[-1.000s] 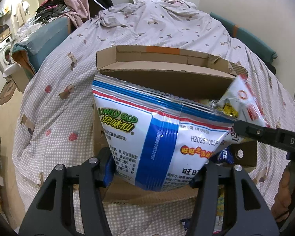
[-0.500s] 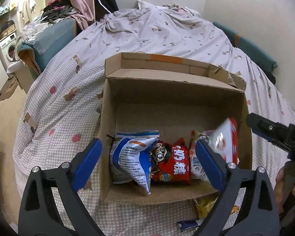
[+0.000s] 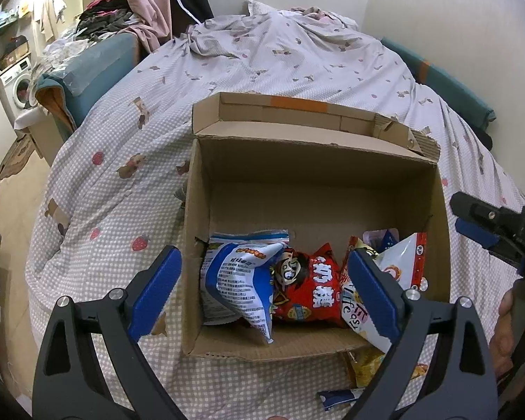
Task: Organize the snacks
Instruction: 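Carry both bags into the box and open both tools to release, then withdraw both tools from the box toward the snack pile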
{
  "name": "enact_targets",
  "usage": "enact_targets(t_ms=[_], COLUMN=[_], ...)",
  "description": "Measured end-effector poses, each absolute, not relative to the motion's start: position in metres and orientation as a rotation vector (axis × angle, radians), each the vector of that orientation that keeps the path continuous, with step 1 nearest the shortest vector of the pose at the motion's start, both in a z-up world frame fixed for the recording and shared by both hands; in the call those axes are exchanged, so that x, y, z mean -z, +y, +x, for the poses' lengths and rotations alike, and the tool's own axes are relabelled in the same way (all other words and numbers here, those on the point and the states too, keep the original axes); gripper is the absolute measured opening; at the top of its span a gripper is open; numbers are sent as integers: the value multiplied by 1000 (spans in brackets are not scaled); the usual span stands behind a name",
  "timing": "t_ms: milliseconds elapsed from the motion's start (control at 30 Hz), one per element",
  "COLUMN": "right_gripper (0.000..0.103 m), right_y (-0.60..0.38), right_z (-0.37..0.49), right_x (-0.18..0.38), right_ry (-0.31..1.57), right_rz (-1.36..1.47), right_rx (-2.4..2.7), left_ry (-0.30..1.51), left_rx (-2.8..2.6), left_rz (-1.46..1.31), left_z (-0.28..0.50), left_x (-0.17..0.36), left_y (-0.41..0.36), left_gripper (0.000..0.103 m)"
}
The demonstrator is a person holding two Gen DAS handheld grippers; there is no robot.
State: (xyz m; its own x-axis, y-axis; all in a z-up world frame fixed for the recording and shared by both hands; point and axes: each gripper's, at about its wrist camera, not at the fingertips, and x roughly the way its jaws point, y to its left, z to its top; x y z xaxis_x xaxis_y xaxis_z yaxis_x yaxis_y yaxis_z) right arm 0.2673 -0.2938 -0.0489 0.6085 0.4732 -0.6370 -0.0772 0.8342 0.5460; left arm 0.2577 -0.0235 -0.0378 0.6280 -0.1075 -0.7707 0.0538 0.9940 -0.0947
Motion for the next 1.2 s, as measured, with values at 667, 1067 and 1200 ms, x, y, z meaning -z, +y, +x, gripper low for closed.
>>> enact_targets(t_ms=[667,1067,1200], right_gripper=[87,87,87], right_y=[-339,-347,-343], right_z=[223,185,171], right_x=[23,29,30], right_ry=[791,804,817], right_rz=[684,723,722], right_rx=[-299,-261,-278], left_ry=[888,893,917], left_rx=[82,60,51], left_rz=[-64,-100,-146], left_z=[213,172,164], left_x=[24,22,24], left_y=[-9,11,21], left_gripper=[94,94,94])
